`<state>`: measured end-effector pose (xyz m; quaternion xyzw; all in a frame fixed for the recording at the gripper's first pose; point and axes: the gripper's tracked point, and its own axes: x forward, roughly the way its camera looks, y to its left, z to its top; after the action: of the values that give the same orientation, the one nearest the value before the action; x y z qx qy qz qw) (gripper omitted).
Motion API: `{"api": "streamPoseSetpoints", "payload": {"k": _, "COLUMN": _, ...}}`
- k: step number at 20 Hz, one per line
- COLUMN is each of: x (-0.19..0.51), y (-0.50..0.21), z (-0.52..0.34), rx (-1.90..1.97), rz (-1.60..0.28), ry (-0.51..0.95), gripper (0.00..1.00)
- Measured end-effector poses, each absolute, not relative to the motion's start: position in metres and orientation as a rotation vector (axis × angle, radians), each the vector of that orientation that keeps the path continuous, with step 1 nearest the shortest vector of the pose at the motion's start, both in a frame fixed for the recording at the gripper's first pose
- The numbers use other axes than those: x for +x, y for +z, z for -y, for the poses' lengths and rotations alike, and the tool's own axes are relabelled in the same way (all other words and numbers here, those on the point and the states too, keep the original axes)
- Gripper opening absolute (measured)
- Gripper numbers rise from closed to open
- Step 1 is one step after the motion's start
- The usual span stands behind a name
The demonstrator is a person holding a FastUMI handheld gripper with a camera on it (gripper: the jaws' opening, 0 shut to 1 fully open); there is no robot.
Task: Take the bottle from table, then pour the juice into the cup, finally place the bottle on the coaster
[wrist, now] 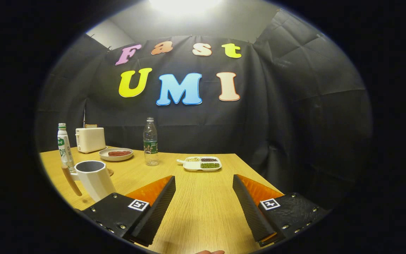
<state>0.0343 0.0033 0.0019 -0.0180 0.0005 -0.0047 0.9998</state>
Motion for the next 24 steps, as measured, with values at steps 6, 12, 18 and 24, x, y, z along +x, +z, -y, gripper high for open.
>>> {"api": "streamPoseSetpoints", "payload": {"k": 6, "x": 0.068, "y": -0.004, "z": 0.000, "rx": -0.146, "rz": -0.063, "ry": -0.062, "gripper": 0.96}}
{"api": "streamPoseSetpoints", "payload": {"k": 12, "x": 0.093, "y": 0.005, "z": -0.028, "rx": -0.146, "rz": -0.050, "ry": -0.019, "gripper": 0.96}}
{"api": "streamPoseSetpoints", "payload": {"k": 18, "x": 0.048, "y": 0.046, "z": -0.046, "rx": -0.104, "rz": -0.013, "ry": -0.064, "gripper": 0.96}}
{"api": "streamPoseSetpoints", "payload": {"k": 24, "x": -0.019, "y": 0.097, "z": -0.077, "rx": -0.060, "rz": 0.058, "ry": -0.147, "gripper": 0.96}}
